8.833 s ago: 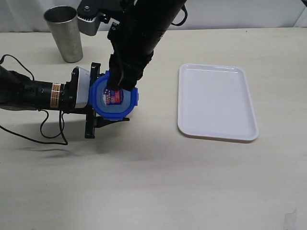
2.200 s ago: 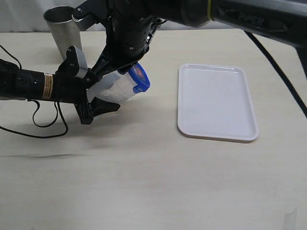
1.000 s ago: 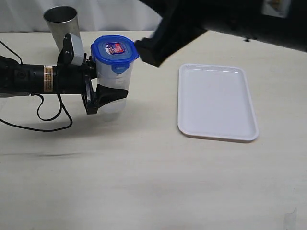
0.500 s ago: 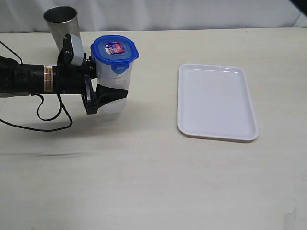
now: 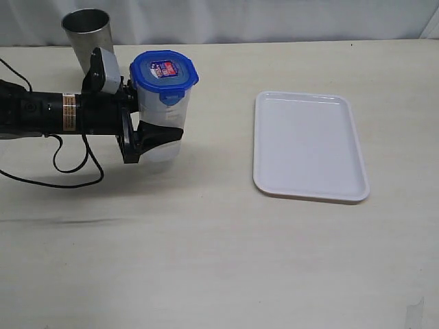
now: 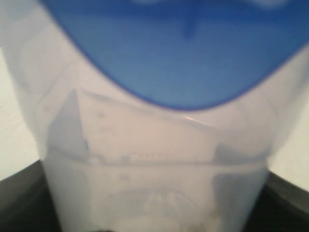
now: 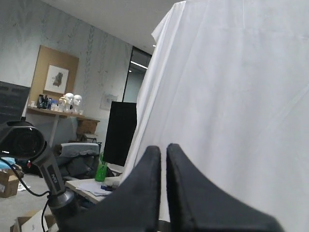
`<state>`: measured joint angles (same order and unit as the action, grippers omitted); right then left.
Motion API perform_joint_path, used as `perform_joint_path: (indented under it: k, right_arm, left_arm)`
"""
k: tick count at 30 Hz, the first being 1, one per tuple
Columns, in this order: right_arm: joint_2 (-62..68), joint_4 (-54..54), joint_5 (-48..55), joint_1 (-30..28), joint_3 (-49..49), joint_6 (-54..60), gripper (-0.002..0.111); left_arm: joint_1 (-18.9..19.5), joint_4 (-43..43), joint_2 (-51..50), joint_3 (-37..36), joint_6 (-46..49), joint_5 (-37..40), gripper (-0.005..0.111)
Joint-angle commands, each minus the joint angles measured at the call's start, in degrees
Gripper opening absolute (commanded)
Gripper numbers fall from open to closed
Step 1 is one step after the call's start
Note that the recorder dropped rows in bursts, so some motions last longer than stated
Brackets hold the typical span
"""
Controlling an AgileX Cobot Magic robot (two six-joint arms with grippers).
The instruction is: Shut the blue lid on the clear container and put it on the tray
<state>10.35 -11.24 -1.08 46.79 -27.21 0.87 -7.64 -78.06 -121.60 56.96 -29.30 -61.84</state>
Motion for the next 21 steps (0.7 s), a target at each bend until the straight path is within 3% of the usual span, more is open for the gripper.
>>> perform_joint_path:
  k: [1,16,21]
  right_arm:
    - [-2.3,0.3,0.6,-0.1,0.2,-0.3,0.004]
    - [-3.4,0.3,0.2,-0.5,0.7,-0.3,0.004]
    - [-3.4,0.3,-3.6,-7.1,5.1,-0.3,0.004]
  left_arm:
    - [-0.1,2.4,1.0,0.5,-0.3,-3.1,0.0]
    - [-0.1,3.6,1.0,0.5,-0.1,-4.9,0.0]
    - [-0.1,3.6,1.0,0.5,-0.1,-4.8,0.0]
